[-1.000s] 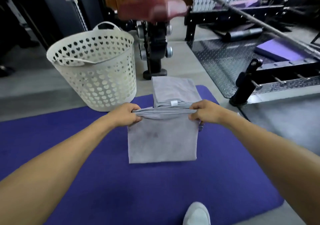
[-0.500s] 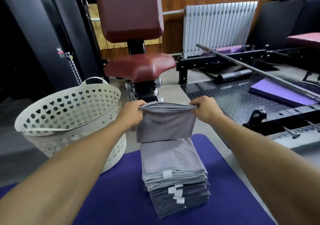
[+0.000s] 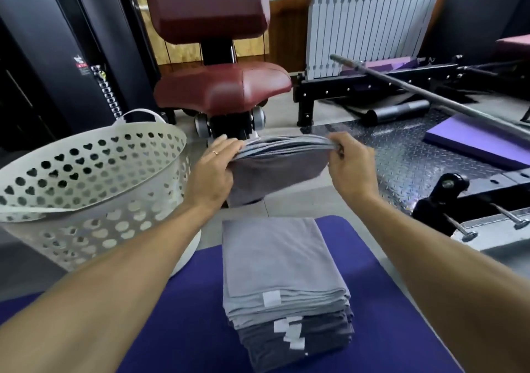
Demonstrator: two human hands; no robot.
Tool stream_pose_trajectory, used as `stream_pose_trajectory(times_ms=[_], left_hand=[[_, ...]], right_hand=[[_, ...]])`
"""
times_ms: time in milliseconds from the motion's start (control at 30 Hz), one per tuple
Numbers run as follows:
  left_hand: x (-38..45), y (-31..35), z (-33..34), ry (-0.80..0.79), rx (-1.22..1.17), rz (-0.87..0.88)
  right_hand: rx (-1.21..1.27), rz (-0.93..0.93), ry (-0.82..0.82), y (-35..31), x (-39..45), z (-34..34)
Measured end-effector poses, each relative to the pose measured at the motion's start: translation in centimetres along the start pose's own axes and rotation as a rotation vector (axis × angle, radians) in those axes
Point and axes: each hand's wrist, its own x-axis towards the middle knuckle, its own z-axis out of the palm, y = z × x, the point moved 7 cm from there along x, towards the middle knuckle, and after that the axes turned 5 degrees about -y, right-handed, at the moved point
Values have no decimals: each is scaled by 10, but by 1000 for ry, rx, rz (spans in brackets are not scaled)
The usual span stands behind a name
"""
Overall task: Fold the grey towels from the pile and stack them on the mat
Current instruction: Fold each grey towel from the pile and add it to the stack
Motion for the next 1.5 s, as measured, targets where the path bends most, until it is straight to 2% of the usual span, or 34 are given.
stream_pose_trajectory(times_ms=[100, 167, 233, 333, 500, 667, 767, 967, 1067, 1200, 1300, 1400, 1500], left_hand=[[-46, 8, 10, -31, 24, 82], [-98, 18, 26, -150, 20, 204], [-152, 17, 39, -264, 49, 187], [-197, 10, 44, -301, 16, 38], [-203, 31, 33, -228, -53, 29], [-223, 34, 36, -312, 51, 133], [-237, 31, 36, -350, 87, 137], [-242, 35, 33, -372, 154, 160], [-248, 31, 37, -416, 155, 132], [-252, 31, 38, -465, 160, 93], [-244, 35, 34, -475, 156, 63], [-230, 45, 35, -479, 132, 105], [-223, 43, 37, -420, 101, 108]], right_hand=[[-59, -11, -191, 33, -62, 28], [-167, 11, -406, 59, -111, 49], [-251, 45, -518, 77, -150, 56], [-251, 58, -441, 76, -170, 46], [-138, 94, -313, 67, -178, 24], [-222, 4, -442, 65, -209, 23], [-313, -13, -506, 70, -224, 33], [-428, -269, -404, 58, -228, 33], [-487, -363, -526, 57, -241, 44], [-482, -333, -626, 66, -257, 51], [-446, -304, -593, 65, -260, 49], [-404, -301, -490, 56, -252, 47], [-422, -315, -461, 49, -244, 50]])
